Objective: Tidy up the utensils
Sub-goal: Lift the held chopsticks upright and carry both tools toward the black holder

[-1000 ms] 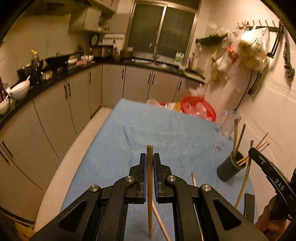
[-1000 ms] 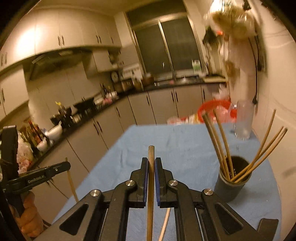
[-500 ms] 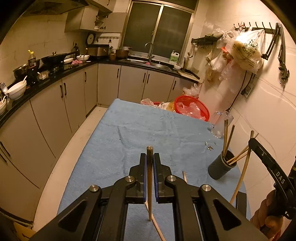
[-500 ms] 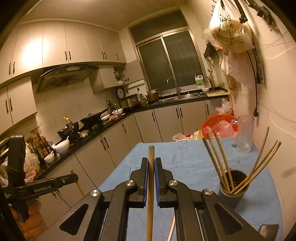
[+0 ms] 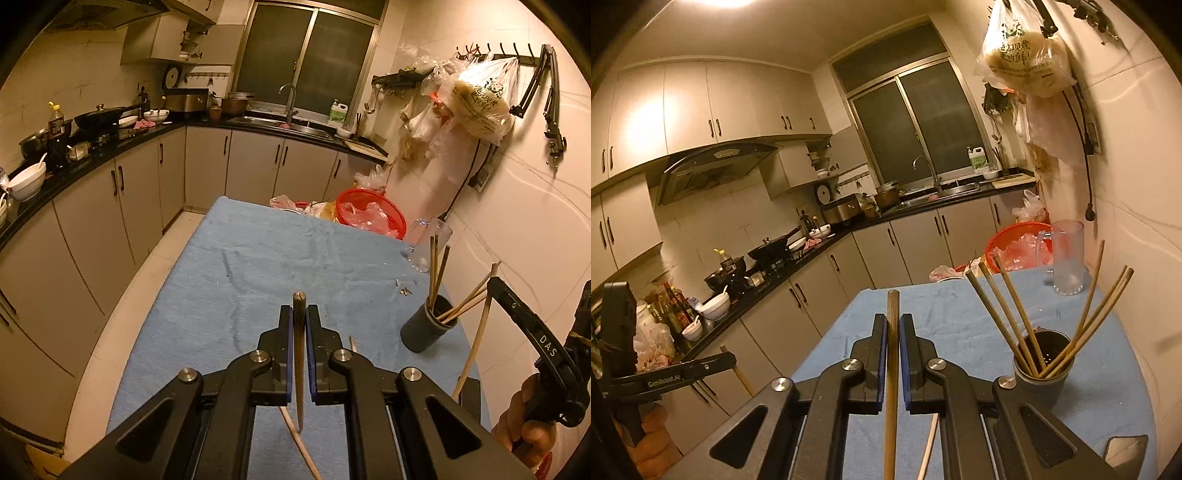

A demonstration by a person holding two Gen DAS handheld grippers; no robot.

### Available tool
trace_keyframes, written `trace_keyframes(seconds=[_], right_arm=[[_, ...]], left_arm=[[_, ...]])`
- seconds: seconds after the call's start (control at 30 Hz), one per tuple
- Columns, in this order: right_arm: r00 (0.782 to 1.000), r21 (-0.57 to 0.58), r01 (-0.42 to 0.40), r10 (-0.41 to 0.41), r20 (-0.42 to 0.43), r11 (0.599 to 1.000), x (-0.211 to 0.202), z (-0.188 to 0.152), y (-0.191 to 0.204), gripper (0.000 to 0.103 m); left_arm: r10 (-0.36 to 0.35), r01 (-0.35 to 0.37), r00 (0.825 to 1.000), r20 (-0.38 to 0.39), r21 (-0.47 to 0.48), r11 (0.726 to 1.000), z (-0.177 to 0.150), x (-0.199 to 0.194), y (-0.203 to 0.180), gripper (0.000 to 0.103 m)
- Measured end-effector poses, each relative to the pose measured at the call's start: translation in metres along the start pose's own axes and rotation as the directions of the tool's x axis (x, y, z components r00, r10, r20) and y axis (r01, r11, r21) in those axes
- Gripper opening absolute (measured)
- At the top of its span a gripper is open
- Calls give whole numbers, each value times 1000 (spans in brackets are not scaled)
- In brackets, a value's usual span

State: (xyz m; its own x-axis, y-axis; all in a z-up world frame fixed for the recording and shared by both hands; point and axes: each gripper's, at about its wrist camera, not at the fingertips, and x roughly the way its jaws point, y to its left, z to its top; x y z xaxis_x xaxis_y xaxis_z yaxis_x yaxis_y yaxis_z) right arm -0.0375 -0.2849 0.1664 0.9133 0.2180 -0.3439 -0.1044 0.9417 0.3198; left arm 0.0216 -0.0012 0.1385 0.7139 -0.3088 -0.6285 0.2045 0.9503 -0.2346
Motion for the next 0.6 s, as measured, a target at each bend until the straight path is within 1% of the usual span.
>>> trace_keyframes(seconds=[0.13, 0.3, 0.4, 0.53, 0.6], right_arm=[[1000, 2, -6, 6, 9, 1000, -2, 0, 1, 7], [999, -9, -6, 7, 52, 1000, -7, 1, 0, 7], [997, 5, -1, 0, 72, 1000, -10, 1, -7, 7], [993, 29, 38, -41, 111, 999, -16, 10, -24, 7], [987, 33, 70, -74, 142, 997, -20, 16, -34, 7]], left_arm=[[-5, 5, 1000, 0, 0, 1000, 1, -2, -3, 7], [-17, 17, 1000, 2, 20, 1000, 3, -2, -10, 7], [-40, 40, 999, -2, 24, 999, 7, -2, -15, 7], [-64, 64, 998, -7, 48, 997, 13, 1, -29, 7], [-81, 81, 997, -15, 62, 995, 18, 4, -39, 7]])
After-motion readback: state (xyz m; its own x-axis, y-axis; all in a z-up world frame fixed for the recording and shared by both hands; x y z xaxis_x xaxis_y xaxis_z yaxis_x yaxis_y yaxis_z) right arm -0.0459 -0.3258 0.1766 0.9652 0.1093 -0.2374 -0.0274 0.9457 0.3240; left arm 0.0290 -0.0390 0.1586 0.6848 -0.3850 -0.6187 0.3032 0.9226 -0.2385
